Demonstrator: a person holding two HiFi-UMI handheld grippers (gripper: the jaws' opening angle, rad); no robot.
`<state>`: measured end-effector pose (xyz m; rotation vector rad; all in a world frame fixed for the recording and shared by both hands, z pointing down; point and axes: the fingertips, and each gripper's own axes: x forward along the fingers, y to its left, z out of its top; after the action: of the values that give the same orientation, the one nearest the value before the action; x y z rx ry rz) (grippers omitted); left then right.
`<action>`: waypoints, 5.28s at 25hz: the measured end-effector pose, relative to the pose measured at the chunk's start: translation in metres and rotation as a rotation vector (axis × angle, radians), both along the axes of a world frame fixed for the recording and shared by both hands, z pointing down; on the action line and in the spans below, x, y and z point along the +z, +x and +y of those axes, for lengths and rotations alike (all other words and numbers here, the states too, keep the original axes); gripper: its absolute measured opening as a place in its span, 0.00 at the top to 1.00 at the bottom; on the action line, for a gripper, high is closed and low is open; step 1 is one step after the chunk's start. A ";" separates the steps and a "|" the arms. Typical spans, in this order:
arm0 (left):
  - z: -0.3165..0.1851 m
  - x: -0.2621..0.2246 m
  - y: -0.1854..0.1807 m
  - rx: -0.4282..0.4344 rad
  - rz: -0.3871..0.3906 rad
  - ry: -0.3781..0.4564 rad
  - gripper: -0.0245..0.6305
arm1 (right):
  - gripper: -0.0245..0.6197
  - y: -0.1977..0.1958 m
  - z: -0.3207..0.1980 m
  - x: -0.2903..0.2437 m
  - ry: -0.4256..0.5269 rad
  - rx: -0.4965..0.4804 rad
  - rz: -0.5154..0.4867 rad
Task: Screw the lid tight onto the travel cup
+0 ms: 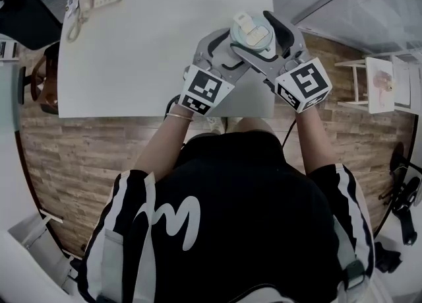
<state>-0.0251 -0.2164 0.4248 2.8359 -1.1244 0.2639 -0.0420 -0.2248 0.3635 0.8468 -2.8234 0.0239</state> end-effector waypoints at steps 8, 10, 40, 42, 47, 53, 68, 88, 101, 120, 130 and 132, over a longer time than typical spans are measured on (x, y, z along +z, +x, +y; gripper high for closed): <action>0.001 0.000 0.001 0.001 0.004 0.005 0.44 | 0.28 0.004 -0.002 0.001 -0.017 0.147 -0.001; 0.001 0.000 0.001 -0.004 0.000 0.004 0.44 | 0.28 0.005 -0.002 0.002 -0.016 0.206 -0.001; 0.001 0.003 0.006 -0.130 -0.048 -0.024 0.44 | 0.26 -0.009 0.021 0.001 -0.093 -0.809 0.016; 0.001 0.003 0.005 -0.138 -0.053 -0.021 0.44 | 0.27 -0.010 0.017 0.000 -0.111 -0.760 -0.013; 0.001 0.003 0.005 -0.150 -0.057 -0.018 0.44 | 0.27 -0.011 0.010 0.002 -0.139 -0.619 -0.014; 0.002 -0.001 0.007 -0.150 -0.047 -0.010 0.44 | 0.27 -0.007 0.007 -0.002 -0.121 -0.477 -0.017; 0.003 -0.001 0.006 -0.142 -0.034 -0.007 0.44 | 0.28 -0.005 -0.002 -0.002 -0.097 -0.221 -0.038; 0.003 0.000 0.006 -0.102 -0.040 -0.008 0.44 | 0.28 0.000 -0.012 0.000 -0.108 0.105 -0.021; 0.001 0.000 0.007 -0.079 -0.021 -0.007 0.44 | 0.23 0.002 0.007 -0.013 -0.093 -0.187 -0.098; 0.001 0.001 0.010 -0.108 -0.045 -0.022 0.44 | 0.27 -0.007 0.022 -0.007 -0.059 -0.884 0.028; 0.002 0.001 0.006 -0.144 -0.048 -0.020 0.44 | 0.27 -0.011 0.015 -0.009 -0.029 -0.639 -0.023; 0.003 0.002 0.005 -0.147 -0.045 -0.020 0.44 | 0.27 -0.012 0.013 -0.008 -0.026 -0.585 -0.025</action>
<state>-0.0205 -0.2138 0.4265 2.7252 -1.3236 0.3276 -0.0539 -0.2115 0.3555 -0.0073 -2.9680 -0.0135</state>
